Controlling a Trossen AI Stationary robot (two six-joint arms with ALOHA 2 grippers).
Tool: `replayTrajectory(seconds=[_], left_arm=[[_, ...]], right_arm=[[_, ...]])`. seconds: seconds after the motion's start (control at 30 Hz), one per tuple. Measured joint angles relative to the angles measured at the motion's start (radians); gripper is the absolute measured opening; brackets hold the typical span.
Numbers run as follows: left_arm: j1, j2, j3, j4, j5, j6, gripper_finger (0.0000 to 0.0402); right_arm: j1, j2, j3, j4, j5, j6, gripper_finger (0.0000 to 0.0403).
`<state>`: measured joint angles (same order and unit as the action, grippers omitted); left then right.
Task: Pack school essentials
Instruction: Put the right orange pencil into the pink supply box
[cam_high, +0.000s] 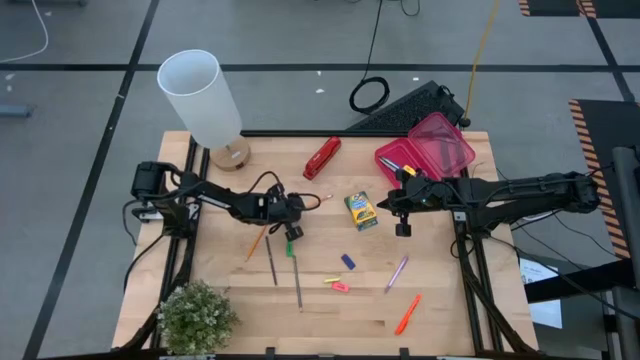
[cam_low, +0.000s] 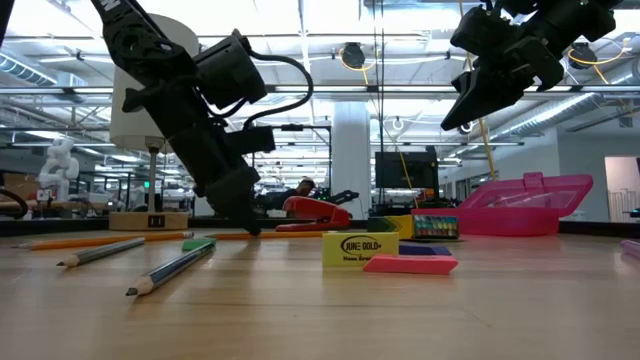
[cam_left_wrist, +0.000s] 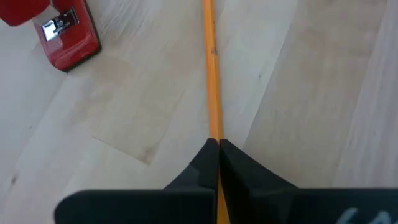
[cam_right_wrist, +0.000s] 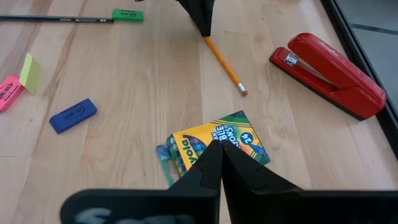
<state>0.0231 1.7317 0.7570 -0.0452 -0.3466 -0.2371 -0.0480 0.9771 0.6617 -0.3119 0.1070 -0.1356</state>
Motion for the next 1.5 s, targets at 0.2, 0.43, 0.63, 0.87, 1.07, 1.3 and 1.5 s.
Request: replayTrajectory(seconds=[0.2,0.43,0.63,0.87,1.07,1.3,1.5], left_arm=[[-0.002,-0.035,-0.003,-0.02,0.03,0.023,0.0002],[-0.021,-0.098,-0.003,-0.046,0.039,0.033,0.0003],[-0.045,-0.131,-0.002,-0.039,0.038,0.019,0.001],[-0.053,-0.089,-0.003,-0.028,0.094,-0.046,0.0033],[-0.053,-0.027,-0.002,0.093,0.058,-0.044,0.0111],[-0.044,0.022,-0.001,0.131,0.023,-0.023,0.0148],[-0.03,0.069,0.002,0.178,0.058,-0.022,0.0097]], right_arm=[[0.0,0.001,0.0,0.006,0.0,0.023,0.0],[0.0,0.003,-0.026,0.132,-0.004,0.023,0.0],[0.0,0.015,-0.147,0.409,-0.007,0.024,0.0],[0.0,0.046,-0.179,0.528,-0.007,0.017,0.0],[0.0,0.048,-0.179,0.527,-0.008,0.003,0.0],[0.0,0.048,-0.179,0.525,-0.008,-0.008,0.0],[0.0,0.048,-0.179,0.518,-0.008,-0.012,0.0]])
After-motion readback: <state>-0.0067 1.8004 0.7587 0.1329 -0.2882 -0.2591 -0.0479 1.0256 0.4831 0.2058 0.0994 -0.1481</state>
